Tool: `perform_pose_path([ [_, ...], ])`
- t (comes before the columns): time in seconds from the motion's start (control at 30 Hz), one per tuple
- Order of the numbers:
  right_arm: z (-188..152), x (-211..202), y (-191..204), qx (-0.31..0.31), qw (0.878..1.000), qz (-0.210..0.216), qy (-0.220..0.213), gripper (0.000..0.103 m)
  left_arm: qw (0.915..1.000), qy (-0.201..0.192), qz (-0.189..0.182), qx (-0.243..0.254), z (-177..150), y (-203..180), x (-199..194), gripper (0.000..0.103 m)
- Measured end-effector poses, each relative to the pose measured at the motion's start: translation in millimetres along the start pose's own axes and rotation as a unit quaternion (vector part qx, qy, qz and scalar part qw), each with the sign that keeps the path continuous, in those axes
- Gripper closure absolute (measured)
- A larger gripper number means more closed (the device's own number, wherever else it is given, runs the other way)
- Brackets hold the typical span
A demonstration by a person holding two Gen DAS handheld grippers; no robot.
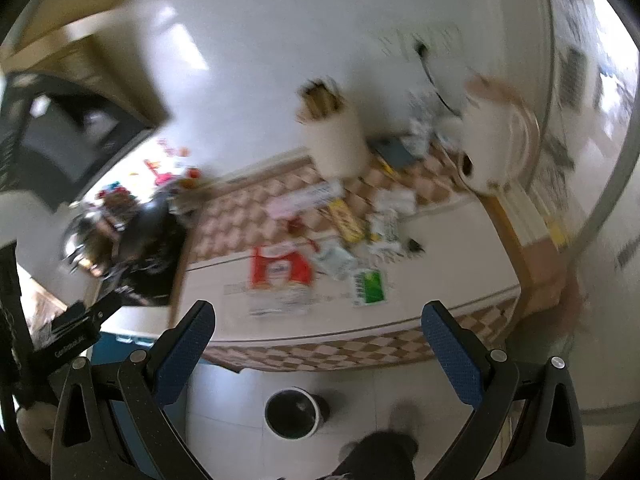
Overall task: Collect trash
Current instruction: 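Grasp the green-and-white medicine box with the right tool while the left grasps the yellow spice box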
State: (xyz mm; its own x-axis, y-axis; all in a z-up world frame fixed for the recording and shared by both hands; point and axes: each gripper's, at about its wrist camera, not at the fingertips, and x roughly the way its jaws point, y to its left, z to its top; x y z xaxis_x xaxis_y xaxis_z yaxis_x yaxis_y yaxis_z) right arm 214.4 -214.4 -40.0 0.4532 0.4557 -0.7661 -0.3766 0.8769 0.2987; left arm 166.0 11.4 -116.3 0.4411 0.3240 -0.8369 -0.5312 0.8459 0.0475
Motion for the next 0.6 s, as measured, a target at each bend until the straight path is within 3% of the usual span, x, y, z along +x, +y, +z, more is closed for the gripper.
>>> perform_pose_path([
  [0.13,29,80,-51,0.037,0.998,-0.04,0.032,0.0,0.9983,0.053,0.024,-0.007,28,-14,73,0.0],
  [0.3,69,209,-107,0.064,0.991,-0.076,0.093,0.001,0.991,0.101,0.087,0.008,62,-46,163,0.0],
  [0.47,93,338,-124,0.051,0.981,-0.094,0.161,0.011,0.9784,0.16,0.128,0.024,79,-64,238,0.0],
  [0.6,92,407,-115,0.018,0.97,-0.09,0.224,0.024,0.9738,0.191,0.122,0.022,90,-80,270,0.0],
])
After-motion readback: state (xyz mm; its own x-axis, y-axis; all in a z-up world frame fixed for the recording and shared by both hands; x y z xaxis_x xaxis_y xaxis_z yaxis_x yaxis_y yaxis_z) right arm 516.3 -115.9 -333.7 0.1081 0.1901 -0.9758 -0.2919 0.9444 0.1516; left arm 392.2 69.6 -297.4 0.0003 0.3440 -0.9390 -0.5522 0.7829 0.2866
